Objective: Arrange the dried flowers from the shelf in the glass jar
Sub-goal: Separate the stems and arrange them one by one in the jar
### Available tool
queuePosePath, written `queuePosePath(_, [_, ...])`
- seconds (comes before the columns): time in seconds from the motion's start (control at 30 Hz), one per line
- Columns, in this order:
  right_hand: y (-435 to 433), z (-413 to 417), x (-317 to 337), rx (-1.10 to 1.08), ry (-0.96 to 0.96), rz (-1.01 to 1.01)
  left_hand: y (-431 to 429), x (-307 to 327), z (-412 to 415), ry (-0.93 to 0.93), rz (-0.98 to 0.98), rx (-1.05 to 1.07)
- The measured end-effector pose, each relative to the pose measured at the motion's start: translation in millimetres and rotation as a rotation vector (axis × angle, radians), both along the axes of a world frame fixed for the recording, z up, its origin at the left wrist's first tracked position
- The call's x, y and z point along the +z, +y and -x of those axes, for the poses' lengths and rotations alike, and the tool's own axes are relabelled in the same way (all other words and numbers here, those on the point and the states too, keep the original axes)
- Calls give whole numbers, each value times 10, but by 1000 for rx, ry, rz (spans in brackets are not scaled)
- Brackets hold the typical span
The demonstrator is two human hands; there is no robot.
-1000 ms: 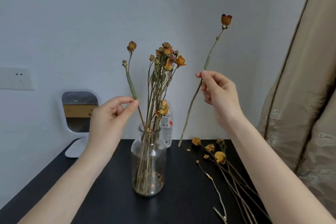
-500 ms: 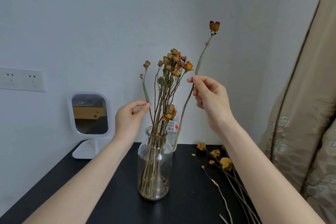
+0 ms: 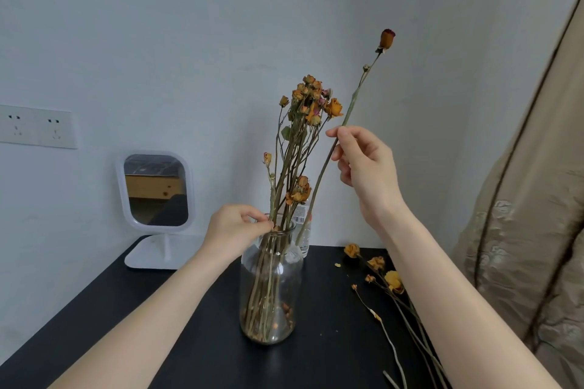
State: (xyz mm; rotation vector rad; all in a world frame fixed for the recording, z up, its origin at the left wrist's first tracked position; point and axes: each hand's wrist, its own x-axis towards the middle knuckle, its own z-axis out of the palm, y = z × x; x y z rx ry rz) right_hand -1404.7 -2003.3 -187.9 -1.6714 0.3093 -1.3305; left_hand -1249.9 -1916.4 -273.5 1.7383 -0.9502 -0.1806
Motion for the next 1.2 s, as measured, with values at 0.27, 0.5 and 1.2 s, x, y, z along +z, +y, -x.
queuePosePath(0.27, [-13, -13, -21, -9, -13, -8, 107, -204, 24, 232, 153, -69])
queuePosePath(0.5, [-4, -60, 27, 30, -70, 10, 22, -573, 25, 189, 76, -60])
queuePosePath(1.2, [-58, -342, -399, -146, 392, 252, -200, -620, 11, 160, 103, -168])
